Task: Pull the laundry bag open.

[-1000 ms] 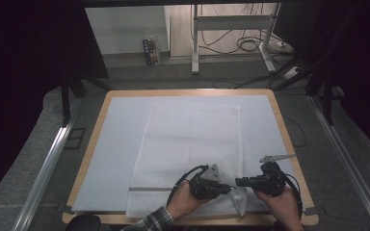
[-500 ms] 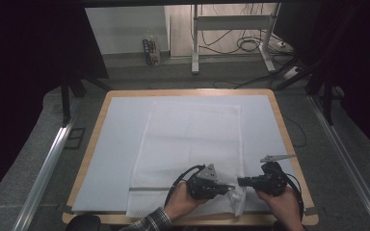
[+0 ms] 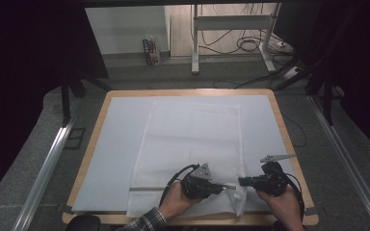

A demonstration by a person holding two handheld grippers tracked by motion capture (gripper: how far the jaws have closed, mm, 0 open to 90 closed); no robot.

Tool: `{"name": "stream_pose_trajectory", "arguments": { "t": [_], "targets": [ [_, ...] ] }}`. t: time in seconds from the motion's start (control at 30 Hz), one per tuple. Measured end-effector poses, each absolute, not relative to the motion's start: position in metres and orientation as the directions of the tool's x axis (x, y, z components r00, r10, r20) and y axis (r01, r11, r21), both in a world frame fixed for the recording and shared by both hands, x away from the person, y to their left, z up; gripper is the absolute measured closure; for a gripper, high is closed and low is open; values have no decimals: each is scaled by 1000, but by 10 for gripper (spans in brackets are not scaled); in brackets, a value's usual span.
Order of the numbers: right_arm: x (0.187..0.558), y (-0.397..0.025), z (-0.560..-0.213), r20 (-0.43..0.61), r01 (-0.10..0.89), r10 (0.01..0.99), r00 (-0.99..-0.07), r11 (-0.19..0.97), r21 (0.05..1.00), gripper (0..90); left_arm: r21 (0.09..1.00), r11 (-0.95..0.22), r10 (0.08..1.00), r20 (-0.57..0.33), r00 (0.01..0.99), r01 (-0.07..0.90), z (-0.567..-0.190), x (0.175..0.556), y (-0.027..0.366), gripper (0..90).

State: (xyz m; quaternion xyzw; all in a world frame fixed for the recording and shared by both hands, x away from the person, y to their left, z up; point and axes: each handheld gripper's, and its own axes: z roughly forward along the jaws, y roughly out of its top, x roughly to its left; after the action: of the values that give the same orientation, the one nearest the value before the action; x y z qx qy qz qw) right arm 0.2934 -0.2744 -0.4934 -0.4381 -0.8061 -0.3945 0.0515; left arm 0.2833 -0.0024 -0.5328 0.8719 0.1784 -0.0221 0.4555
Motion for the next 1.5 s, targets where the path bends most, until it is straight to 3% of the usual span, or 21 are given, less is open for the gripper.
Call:
{"name": "stream_pose_trajectory", "arguments": {
  "t": [1.5],
  "targets": [
    [292, -281, -493, 441, 748, 653, -616, 307, 589, 876, 755, -528, 367, -210, 906, 389, -535, 278, 54, 874]
  ]
}}
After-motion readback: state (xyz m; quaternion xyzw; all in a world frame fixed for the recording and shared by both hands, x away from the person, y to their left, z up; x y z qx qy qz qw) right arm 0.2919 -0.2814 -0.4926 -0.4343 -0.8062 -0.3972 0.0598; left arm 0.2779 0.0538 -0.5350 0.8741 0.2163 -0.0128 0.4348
